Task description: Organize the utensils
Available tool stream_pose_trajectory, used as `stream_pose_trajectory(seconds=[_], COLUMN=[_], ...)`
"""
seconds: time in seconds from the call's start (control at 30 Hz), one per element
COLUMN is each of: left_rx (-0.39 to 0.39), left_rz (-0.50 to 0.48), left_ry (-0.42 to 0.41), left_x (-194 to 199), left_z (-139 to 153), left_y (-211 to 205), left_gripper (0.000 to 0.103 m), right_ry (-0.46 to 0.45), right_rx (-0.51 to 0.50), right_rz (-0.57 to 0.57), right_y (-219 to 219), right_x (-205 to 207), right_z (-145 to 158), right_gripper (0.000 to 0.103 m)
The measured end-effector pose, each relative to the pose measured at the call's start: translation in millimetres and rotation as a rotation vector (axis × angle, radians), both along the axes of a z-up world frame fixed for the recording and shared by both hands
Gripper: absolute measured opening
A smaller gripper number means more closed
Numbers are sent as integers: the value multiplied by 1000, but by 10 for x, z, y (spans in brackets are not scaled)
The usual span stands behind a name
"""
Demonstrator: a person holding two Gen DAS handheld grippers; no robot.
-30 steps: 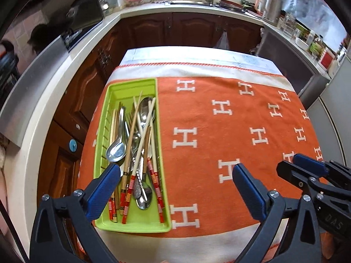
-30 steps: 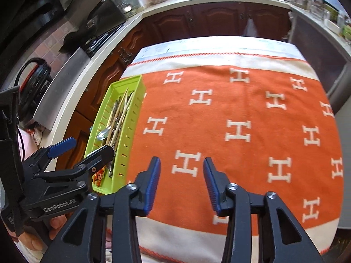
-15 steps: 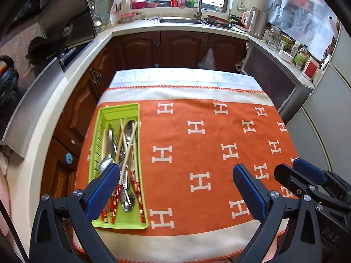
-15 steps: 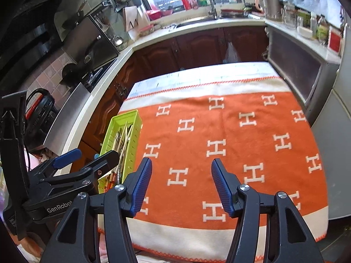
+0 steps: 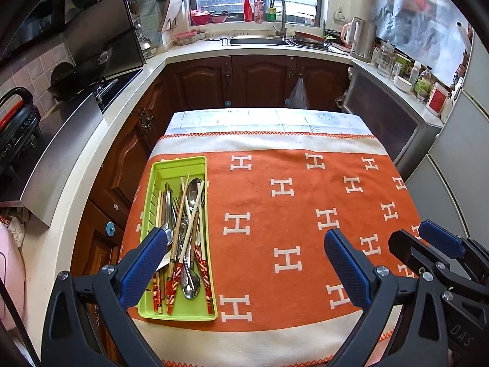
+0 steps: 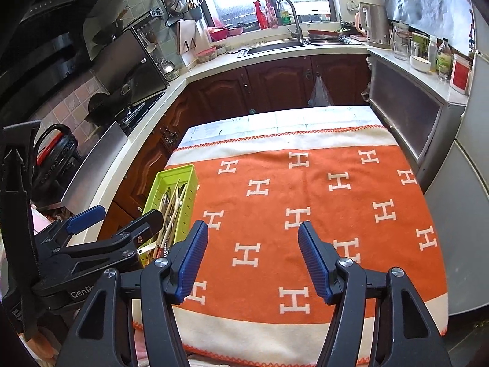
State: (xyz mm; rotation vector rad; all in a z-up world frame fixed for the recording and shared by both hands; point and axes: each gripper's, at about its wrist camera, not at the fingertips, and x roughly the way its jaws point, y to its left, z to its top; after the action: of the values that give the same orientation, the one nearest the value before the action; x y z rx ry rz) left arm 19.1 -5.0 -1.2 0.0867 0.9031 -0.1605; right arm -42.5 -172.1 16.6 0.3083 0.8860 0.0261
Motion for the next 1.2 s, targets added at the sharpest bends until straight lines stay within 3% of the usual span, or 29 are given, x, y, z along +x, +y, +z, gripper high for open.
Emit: stream_pose_trajectory(seconds=[1.2], left_rx=[9], left_rz=[13], left_ry=[1], left_x=[5], left_z=[-53], left_y=[32], left_gripper=[101], right_ry=[9], right_rx=[8], right_rz=[5], right_y=[43], right_x=[96], right_z=[-144], right_gripper=[63])
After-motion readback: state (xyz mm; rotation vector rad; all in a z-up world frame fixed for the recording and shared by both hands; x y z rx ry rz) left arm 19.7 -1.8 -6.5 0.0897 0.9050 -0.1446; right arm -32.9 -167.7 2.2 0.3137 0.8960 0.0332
